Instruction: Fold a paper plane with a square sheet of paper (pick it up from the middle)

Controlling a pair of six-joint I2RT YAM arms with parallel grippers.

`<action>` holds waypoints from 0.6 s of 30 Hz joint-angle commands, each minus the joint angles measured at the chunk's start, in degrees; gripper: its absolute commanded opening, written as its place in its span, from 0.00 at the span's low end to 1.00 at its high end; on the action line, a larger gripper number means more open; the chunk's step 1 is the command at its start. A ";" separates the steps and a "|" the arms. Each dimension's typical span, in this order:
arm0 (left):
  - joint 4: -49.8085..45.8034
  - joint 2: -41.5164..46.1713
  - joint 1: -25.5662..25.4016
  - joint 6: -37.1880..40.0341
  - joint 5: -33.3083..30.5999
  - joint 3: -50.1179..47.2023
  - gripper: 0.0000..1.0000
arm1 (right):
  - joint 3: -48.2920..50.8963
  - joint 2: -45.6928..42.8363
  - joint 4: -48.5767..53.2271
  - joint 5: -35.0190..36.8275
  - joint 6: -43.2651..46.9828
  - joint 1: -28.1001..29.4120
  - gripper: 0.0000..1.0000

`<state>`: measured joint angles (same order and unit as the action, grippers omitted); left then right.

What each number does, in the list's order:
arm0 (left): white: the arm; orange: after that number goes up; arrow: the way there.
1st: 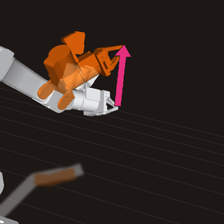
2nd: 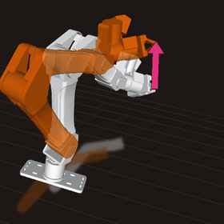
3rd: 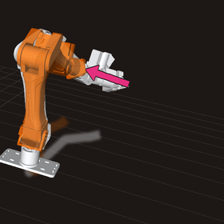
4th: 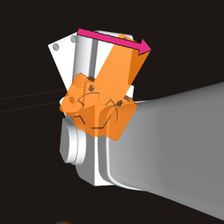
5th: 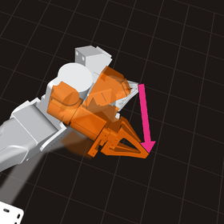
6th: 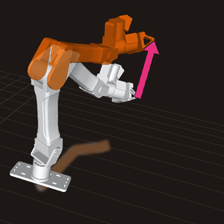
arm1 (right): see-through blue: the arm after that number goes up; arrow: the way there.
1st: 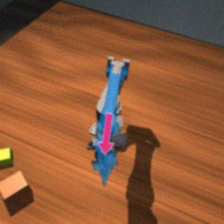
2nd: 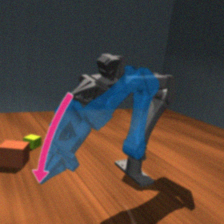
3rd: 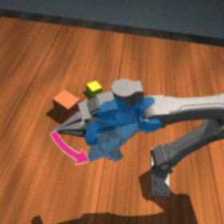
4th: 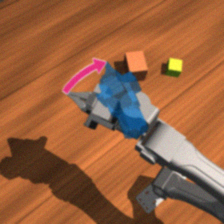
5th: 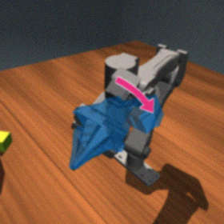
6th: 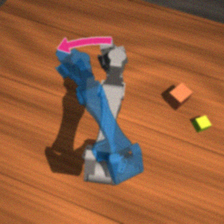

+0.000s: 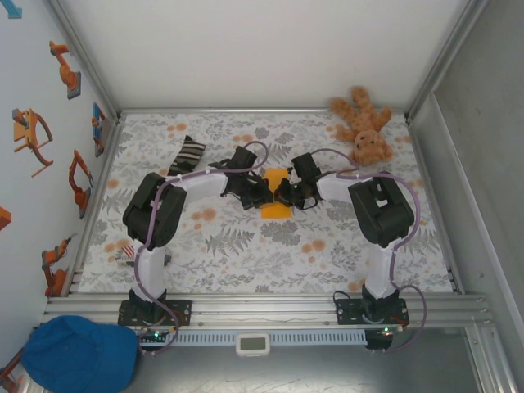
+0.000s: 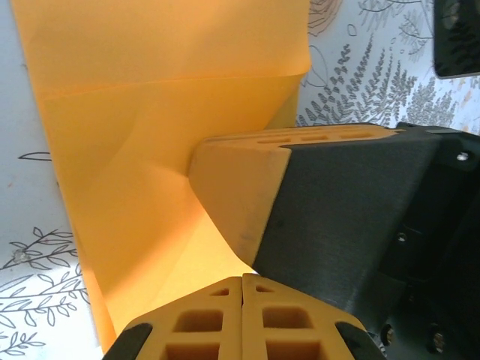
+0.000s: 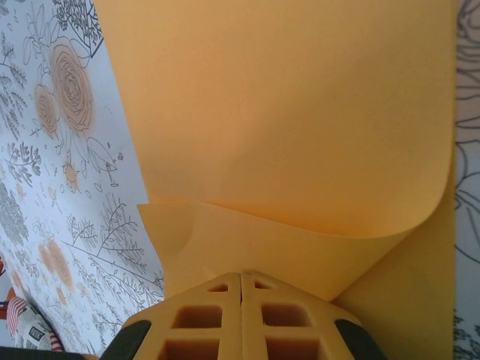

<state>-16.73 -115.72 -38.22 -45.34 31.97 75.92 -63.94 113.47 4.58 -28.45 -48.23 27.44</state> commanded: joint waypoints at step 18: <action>-0.05 -5.53 -0.37 0.78 -1.68 2.67 0.00 | 1.60 4.07 6.76 5.77 -1.45 -0.11 0.00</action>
<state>-17.15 -119.15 -38.33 -45.32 30.94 76.77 -64.14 113.47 4.69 -27.83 -49.47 27.29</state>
